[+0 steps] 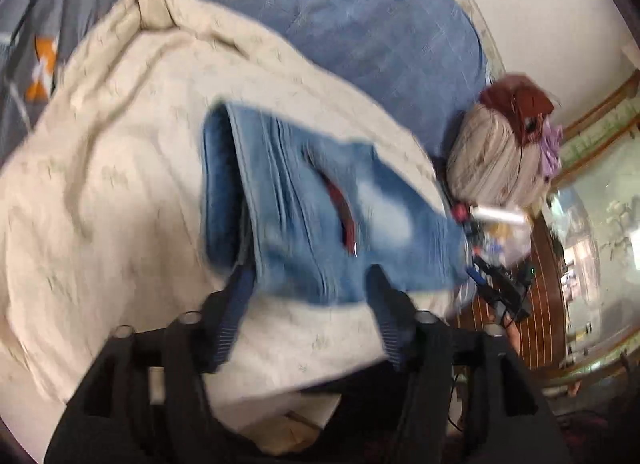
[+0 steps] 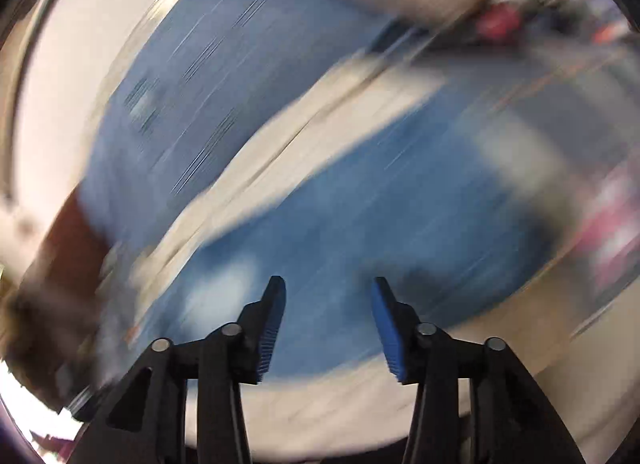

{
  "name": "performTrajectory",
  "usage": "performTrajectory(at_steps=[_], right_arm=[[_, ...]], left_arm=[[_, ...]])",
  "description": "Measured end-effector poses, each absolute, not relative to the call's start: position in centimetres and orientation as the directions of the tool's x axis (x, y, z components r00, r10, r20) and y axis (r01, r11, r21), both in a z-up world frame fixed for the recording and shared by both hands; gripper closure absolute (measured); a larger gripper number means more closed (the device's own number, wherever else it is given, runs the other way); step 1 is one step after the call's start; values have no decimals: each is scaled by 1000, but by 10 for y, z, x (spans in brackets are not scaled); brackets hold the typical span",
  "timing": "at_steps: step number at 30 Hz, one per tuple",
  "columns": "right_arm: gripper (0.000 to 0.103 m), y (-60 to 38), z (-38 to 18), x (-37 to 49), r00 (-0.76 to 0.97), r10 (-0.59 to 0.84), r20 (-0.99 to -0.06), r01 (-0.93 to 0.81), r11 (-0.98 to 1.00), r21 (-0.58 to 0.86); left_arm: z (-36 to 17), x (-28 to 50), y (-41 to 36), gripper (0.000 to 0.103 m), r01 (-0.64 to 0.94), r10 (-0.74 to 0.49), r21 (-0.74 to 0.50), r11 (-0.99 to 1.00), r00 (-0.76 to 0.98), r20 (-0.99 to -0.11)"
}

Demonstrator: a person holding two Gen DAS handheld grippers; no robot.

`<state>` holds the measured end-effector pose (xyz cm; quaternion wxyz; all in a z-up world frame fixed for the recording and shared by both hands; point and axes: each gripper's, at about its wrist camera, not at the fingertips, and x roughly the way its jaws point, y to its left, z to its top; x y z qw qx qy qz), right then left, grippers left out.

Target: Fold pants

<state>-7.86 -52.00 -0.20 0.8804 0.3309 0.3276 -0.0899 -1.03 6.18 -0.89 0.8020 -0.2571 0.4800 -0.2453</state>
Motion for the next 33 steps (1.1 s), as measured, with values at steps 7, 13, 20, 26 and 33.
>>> performTrajectory(at_steps=[7,13,20,26,33], right_arm=[[42,-579,-18,0,729,-27,-684,439,784,438],[101,-568,-1,24,745,-102,-660,373,883,285],[91,-589,-28,18,701,-117,-704,467,821,329],[51,-594,-19,-70,764,-43,-644,440,764,471],[65,-559,-69,-95,678,-132,-723,490,814,310]], left_arm=[[-49,79,31,32,-42,-552,-592,805,312,-773],[-38,77,-4,75,40,-445,-462,886,353,-823],[-52,80,-4,66,19,-360,-376,927,335,-871],[-19,36,17,63,91,-446,-447,890,372,-814],[-49,10,-24,48,162,-220,-172,972,359,-907]])
